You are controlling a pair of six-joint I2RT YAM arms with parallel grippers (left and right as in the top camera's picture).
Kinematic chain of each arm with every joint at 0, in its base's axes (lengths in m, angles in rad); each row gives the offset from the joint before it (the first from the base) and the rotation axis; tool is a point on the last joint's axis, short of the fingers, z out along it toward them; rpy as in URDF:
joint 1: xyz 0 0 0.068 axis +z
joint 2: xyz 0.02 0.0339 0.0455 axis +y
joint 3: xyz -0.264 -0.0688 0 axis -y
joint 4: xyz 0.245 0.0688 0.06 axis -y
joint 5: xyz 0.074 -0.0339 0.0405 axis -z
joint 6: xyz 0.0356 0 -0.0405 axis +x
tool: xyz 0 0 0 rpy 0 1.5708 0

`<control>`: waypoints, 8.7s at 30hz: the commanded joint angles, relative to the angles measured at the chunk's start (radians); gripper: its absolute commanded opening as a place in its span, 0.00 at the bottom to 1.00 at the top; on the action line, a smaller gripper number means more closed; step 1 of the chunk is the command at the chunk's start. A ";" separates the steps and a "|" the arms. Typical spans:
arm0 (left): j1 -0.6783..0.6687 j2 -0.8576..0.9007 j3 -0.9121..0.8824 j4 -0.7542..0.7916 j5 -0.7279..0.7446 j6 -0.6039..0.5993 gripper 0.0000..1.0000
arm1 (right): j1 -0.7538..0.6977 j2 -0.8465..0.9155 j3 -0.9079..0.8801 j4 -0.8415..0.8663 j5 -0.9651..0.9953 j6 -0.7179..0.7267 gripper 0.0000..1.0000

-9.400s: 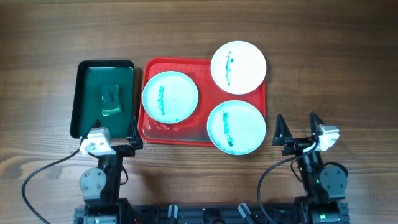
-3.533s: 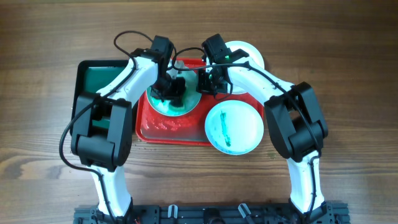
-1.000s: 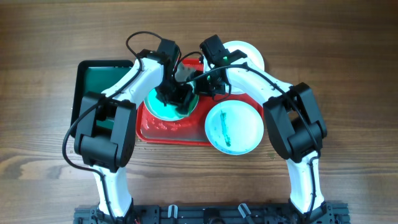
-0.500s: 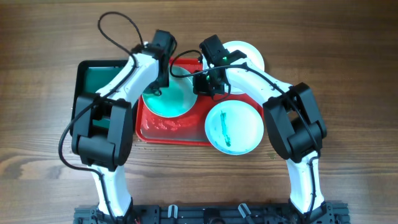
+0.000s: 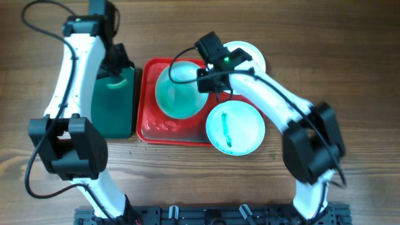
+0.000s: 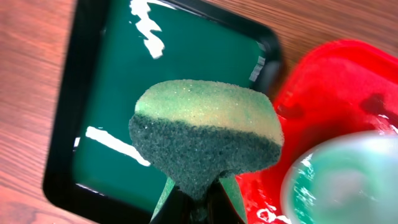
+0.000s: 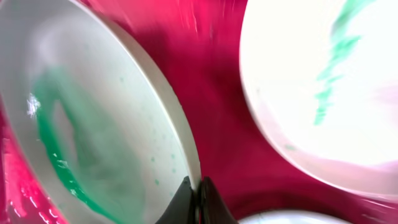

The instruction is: Clean dirty plates on tray and stack at the side

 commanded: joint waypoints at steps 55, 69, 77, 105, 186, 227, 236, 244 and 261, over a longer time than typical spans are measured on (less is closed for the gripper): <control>-0.089 -0.027 0.013 -0.008 0.124 -0.040 0.04 | -0.092 -0.259 0.018 -0.060 -0.226 -0.156 0.04; -0.134 -0.027 0.013 -0.004 0.124 -0.043 0.04 | -0.772 -0.300 -0.113 -0.185 -0.198 -0.168 0.04; -0.137 -0.027 0.013 -0.004 0.124 -0.043 0.04 | -0.955 -0.300 -0.454 0.040 -0.151 -0.045 0.04; -0.218 -0.026 0.013 0.031 0.180 -0.043 0.04 | -0.536 -0.497 -0.543 -0.156 -0.272 -0.201 0.37; -0.251 0.047 -0.368 0.489 0.251 0.114 0.04 | -0.071 0.085 -0.225 0.243 -0.364 0.237 0.04; -0.316 0.155 -0.413 0.283 0.285 0.131 0.04 | -0.072 0.085 -0.225 0.256 -0.393 0.201 0.04; -0.411 0.155 -0.413 0.380 0.599 0.438 0.04 | -0.072 0.085 -0.225 0.261 -0.404 0.188 0.04; -0.413 0.155 -0.413 0.657 0.280 0.236 0.04 | -0.072 0.085 -0.225 0.261 -0.404 0.187 0.04; -0.217 0.155 -0.413 0.332 0.286 0.018 0.04 | -0.072 0.085 -0.225 0.262 -0.411 0.186 0.04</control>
